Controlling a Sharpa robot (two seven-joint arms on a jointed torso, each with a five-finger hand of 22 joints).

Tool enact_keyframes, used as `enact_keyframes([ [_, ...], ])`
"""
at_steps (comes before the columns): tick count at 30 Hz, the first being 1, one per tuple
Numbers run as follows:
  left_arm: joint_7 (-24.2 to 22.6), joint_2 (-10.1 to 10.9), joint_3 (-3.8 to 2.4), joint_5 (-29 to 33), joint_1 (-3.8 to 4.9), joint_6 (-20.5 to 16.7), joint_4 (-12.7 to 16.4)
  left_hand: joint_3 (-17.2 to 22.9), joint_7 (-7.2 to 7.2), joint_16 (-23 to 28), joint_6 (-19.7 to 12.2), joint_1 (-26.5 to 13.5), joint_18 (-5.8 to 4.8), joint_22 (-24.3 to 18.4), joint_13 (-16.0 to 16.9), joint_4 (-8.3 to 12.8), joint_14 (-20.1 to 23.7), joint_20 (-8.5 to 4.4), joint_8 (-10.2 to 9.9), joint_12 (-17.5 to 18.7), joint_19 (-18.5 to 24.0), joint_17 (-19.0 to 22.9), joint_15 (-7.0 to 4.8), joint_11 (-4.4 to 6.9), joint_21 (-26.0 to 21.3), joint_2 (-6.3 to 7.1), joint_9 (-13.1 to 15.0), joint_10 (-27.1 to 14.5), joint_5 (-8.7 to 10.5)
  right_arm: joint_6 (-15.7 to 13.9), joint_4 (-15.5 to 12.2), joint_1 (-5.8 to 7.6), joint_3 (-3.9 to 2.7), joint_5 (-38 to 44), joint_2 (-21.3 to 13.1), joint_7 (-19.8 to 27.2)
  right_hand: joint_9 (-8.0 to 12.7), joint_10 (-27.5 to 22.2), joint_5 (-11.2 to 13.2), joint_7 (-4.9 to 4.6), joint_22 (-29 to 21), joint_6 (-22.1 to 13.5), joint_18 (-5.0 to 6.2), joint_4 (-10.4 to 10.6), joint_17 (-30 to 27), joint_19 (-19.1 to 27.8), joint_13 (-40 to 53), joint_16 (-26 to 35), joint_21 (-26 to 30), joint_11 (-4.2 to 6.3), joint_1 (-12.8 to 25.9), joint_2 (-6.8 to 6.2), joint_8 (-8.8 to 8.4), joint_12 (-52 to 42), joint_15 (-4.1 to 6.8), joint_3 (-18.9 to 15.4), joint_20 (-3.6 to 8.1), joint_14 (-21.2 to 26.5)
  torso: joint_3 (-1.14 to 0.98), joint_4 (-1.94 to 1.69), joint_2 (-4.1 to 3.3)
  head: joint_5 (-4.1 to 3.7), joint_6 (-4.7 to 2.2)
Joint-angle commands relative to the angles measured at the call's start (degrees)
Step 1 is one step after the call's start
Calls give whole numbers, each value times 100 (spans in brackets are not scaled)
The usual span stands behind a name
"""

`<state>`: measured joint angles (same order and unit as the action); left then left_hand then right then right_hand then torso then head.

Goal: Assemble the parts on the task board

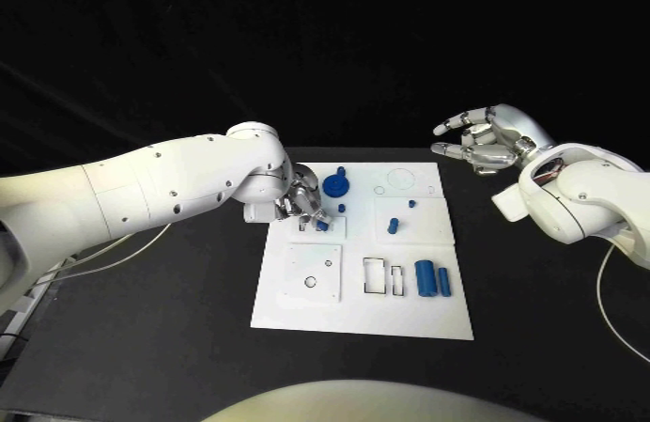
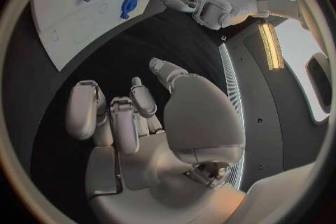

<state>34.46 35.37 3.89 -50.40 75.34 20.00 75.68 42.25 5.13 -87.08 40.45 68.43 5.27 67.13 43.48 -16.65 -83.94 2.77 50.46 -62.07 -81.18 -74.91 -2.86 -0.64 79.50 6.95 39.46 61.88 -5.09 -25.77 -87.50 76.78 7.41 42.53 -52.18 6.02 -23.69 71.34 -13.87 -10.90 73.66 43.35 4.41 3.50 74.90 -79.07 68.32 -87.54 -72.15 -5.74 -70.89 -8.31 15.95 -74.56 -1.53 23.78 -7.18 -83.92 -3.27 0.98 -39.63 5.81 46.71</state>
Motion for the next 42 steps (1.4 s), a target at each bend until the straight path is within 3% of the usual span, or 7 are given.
enact_keyframes([
  [1,-43,98,-17,165,-12,-328,123,999,-9,29,-25,-54,-95,16,30,967,-456,-28,47,-56,-25,-1028,-22,-3,37,-31,22,65,-24,79,4,-4,0,80,-10,-29,8,-53,-36,17,-5,10,41,31,814,33,-5,38,23,-2,19,-8,24,28,21,1,-3,-423,-3,0,2,-7,1],
  [8,-108,296,-32,-233,-83,-785,394,1182,-32,76,9,-143,-105,81,118,1114,-439,-47,99,-139,-55,-958,-45,22,70,28,86,160,-62,67,-4,-5,0,82,-41,-14,11,-58,-38,17,-16,6,43,52,816,39,-11,39,38,-2,43,-10,30,33,20,-10,-3,-424,4,-14,3,-33,-10],
  [21,-261,476,-35,-1170,-342,-1478,745,1377,-64,76,87,-250,-124,188,249,1225,-446,-71,145,-248,-101,-954,-74,54,124,134,139,313,-154,60,-19,-5,1,82,-79,-2,12,-58,-39,17,-15,5,43,62,819,39,-12,38,38,-2,53,-9,32,33,20,-14,-3,-425,6,-9,-2,-23,-2],
  [29,-241,462,-34,-1321,-425,-1564,800,1433,-74,75,114,-290,-124,193,301,1251,-448,-85,157,-287,-107,-953,-84,65,129,165,153,368,-222,66,-19,-6,2,82,-81,-1,13,-58,-41,18,-14,4,42,71,817,37,-13,39,38,-2,62,-8,35,33,21,-19,-2,-424,0,14,-17,-3,3],
  [42,-206,461,-35,-1417,-441,-1486,836,1513,-96,87,161,-378,-127,210,379,1297,-444,-107,180,-347,-118,-929,-106,87,138,231,187,454,-459,70,-17,-7,3,82,-85,-3,13,-58,-41,18,-14,4,42,71,817,37,-13,39,38,-2,62,-8,35,33,21,-19,-2,-424,0,6,-8,-11,29],
])
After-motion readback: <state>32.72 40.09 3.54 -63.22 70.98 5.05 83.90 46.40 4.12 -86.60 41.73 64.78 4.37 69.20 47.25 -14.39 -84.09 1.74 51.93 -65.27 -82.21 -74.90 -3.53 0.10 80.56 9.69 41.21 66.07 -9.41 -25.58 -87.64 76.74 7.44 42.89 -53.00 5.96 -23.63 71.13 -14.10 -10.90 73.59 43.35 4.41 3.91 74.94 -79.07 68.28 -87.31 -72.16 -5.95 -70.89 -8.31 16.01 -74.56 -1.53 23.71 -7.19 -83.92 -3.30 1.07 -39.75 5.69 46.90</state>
